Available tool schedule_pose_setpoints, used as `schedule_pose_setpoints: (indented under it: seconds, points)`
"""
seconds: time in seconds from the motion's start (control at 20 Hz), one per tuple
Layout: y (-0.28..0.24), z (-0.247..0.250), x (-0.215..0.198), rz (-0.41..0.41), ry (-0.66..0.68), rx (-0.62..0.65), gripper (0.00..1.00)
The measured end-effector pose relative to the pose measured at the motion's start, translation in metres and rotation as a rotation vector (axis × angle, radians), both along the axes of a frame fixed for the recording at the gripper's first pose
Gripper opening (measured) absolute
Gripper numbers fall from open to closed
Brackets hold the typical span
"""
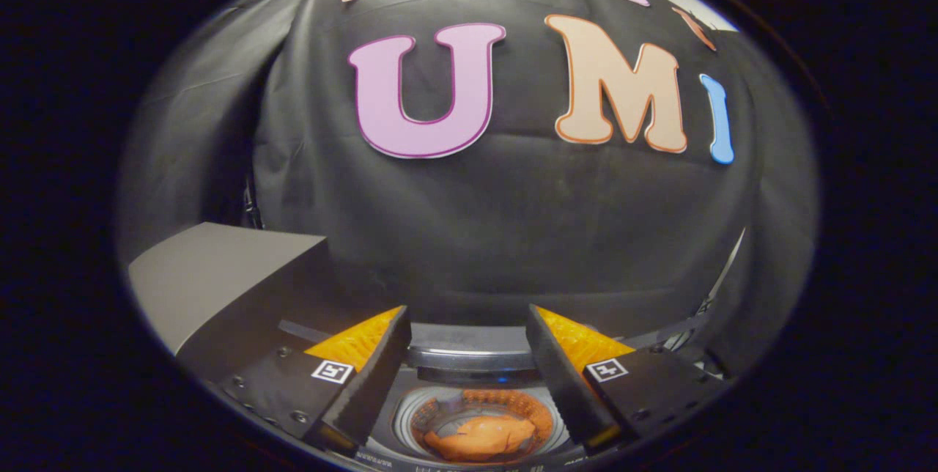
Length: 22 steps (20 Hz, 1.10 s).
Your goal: Put the clothes into the washing machine and then close the washing machine lid.
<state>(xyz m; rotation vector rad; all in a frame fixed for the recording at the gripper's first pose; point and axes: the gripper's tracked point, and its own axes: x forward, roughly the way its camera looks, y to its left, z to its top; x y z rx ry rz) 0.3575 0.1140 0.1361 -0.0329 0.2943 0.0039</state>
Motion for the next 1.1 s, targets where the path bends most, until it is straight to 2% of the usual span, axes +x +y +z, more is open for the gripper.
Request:
schedule_pose_setpoints:
  seconds: [0.2,0.5,0.85,1.1]
  points:
    - [-0.006,-0.005,-0.032,0.006,-0.020,-0.012,0.99]
    - [-0.011,0.001,-0.060,0.016,-0.056,0.018,0.99]
    - [-0.024,0.008,-0.110,0.036,-0.187,0.069,0.99]
    - [-0.043,0.005,-0.159,0.054,-0.282,0.046,0.99]
